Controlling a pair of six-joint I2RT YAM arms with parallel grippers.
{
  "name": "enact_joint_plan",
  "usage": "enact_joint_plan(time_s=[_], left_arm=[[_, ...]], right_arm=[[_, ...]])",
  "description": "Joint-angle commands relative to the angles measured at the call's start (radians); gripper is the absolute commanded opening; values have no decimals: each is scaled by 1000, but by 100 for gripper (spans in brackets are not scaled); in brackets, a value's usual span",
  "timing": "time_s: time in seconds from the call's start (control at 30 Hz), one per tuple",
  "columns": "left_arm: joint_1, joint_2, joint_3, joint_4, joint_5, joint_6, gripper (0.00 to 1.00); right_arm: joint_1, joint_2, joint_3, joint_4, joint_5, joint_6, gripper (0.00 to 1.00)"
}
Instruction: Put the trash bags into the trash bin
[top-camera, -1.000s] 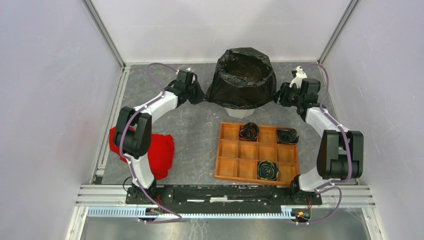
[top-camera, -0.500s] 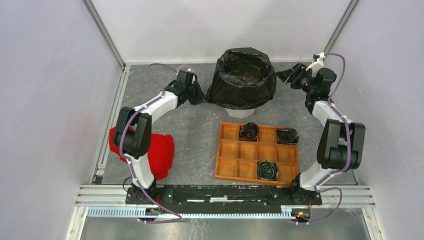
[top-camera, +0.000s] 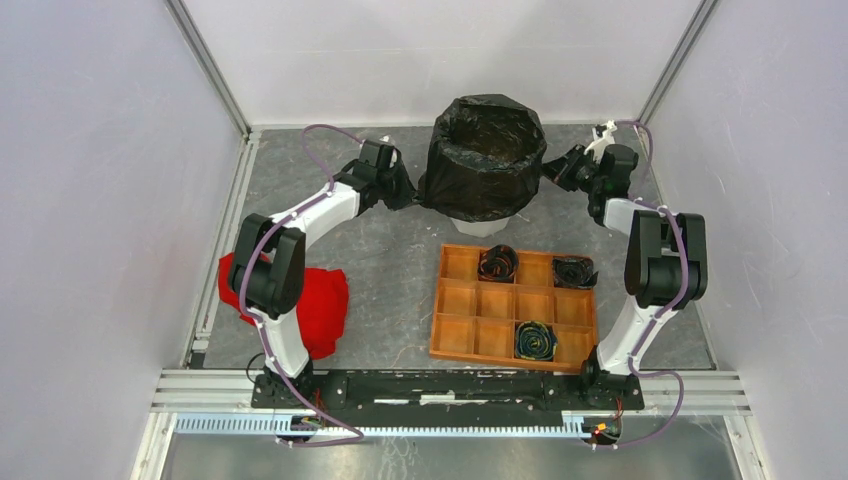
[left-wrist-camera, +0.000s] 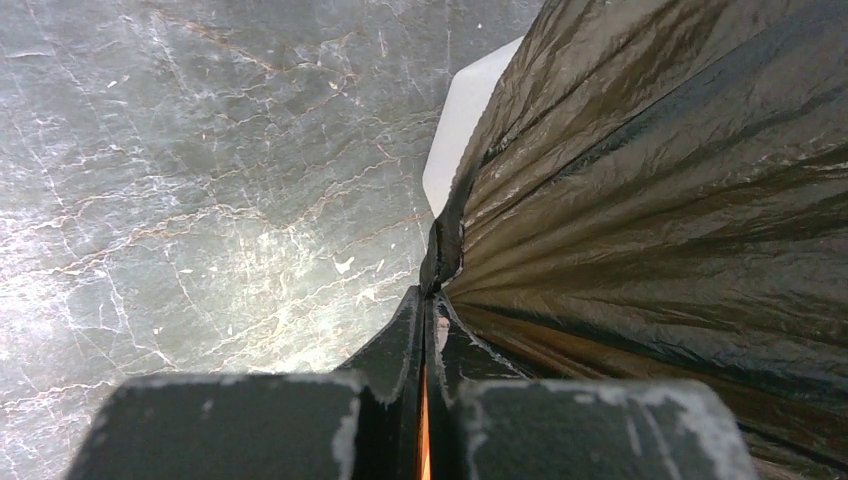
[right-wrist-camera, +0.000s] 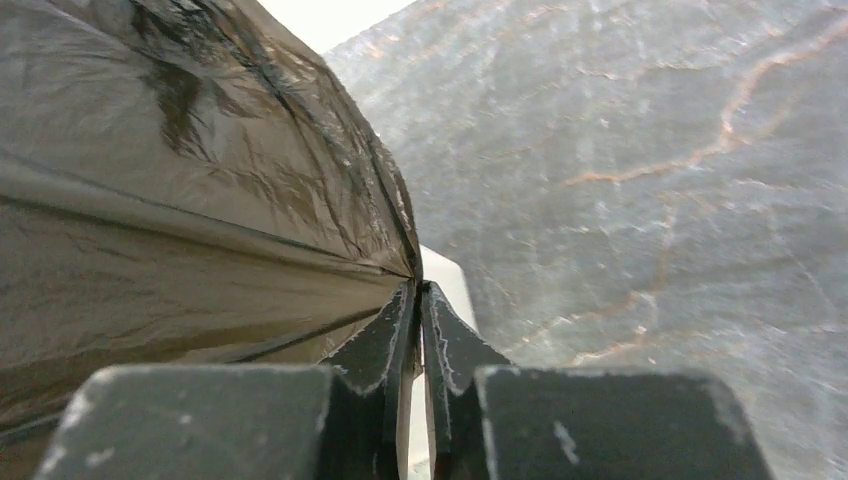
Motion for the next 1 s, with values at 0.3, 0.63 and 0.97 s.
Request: enact_joint_plan(time_s=[0.3, 0.63, 0.97], left_arm=[[-2, -25, 48, 16, 5, 2, 2], [1, -53, 35, -41, -63, 39, 32], [3, -158, -20, -63, -114, 79, 71]], right_arm=[[-4, -79, 179, -449, 204, -333, 20], [-4, -257, 519, -828, 687, -600, 68], [137, -309, 689, -905, 653, -704, 93]])
